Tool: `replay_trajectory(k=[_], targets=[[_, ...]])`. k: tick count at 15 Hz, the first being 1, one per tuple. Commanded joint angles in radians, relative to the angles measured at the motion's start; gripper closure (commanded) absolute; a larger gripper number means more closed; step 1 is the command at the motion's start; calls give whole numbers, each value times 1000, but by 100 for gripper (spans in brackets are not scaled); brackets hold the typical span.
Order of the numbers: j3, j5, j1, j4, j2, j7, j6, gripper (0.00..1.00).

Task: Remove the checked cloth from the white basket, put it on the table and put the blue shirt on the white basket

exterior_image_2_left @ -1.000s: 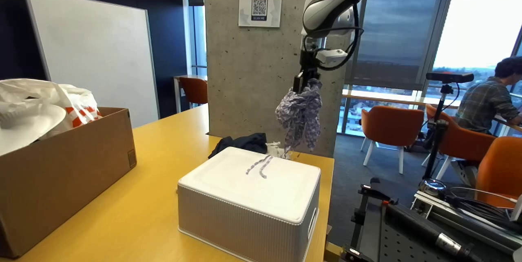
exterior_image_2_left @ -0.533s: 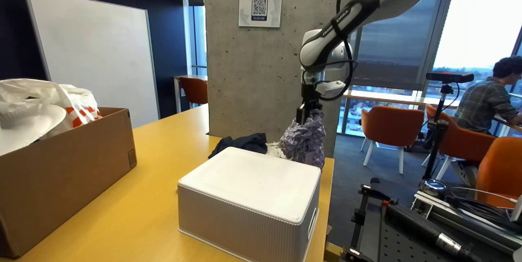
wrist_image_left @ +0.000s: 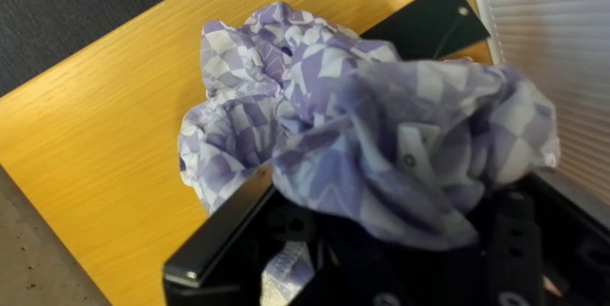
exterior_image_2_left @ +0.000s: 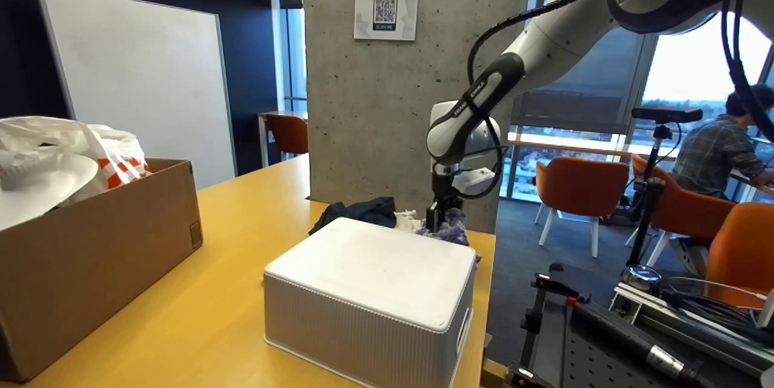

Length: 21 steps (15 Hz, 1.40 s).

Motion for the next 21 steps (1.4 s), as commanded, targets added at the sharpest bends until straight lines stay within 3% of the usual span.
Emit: replay_trajectory(k=[1, 6, 11, 21], targets=[[9, 10, -22, -24, -76, -47, 20, 68], [-6, 13, -38, 33, -137, -42, -27, 32], [9, 68, -54, 165, -102, -2, -84, 0], [32, 14, -26, 600, 179, -100, -344, 0]])
